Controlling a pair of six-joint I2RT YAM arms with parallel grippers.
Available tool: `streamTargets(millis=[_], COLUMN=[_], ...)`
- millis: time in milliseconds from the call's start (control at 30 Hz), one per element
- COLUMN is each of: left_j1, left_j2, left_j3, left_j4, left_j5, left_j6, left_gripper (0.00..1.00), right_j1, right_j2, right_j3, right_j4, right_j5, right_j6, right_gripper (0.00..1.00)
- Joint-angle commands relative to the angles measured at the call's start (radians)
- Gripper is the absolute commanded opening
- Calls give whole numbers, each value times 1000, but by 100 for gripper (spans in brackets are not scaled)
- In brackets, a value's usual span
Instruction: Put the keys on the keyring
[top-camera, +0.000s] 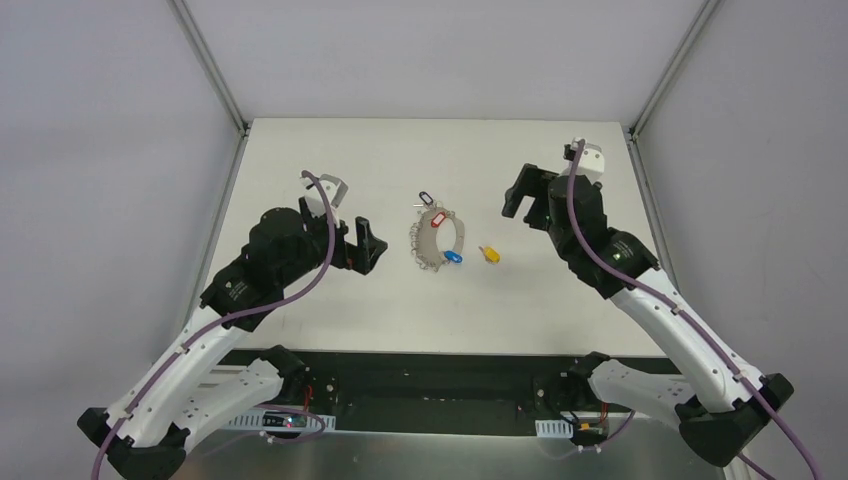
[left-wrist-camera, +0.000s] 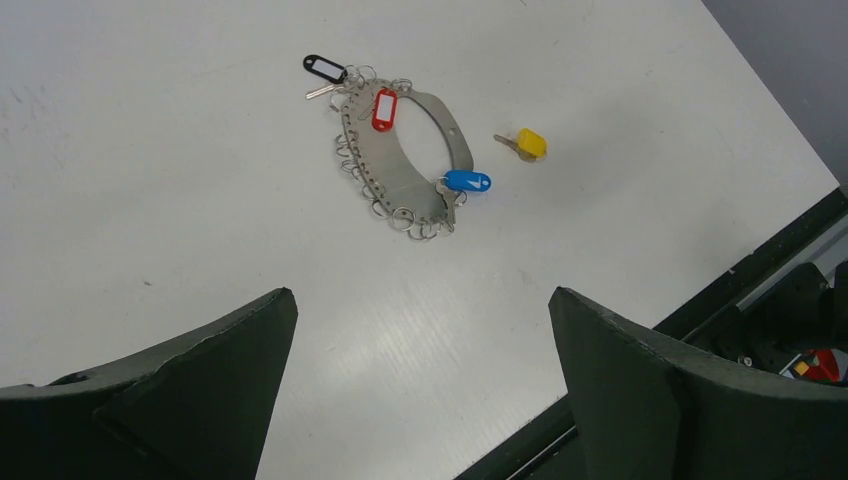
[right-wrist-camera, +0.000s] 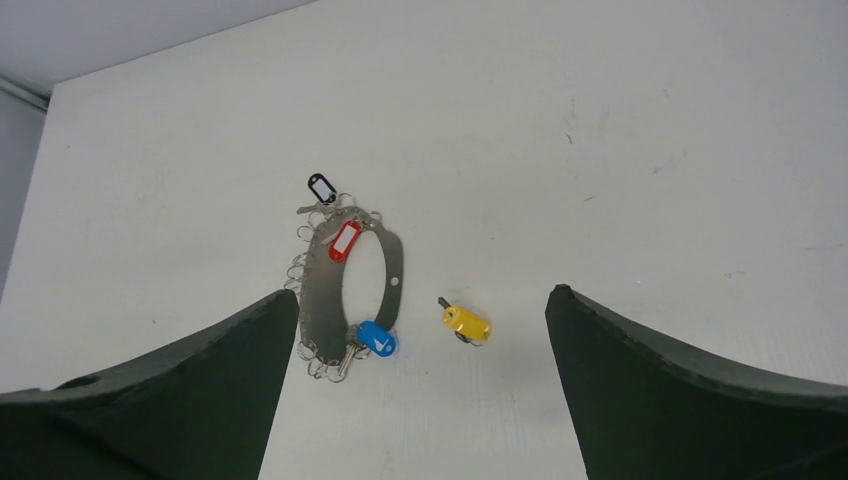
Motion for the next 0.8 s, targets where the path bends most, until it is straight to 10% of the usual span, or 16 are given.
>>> streamTargets(millis=[0, 333, 767], left_j1=[6, 6, 7], left_j2=[28, 6, -37], left_j3=[64, -3, -17], left_j4=[-16, -27, -28], left_j5=[16, -86, -62], left_j6=[-35, -1, 18], left_gripper=[99, 99, 99], right_j1=[22, 30, 236], right_j2=[31, 185, 429], right_j3=[52, 42, 15], right_j4=[-10, 97, 154], right_j5=[-42, -417, -213], right_j6=[31, 20, 15], right_gripper=[99, 99, 87])
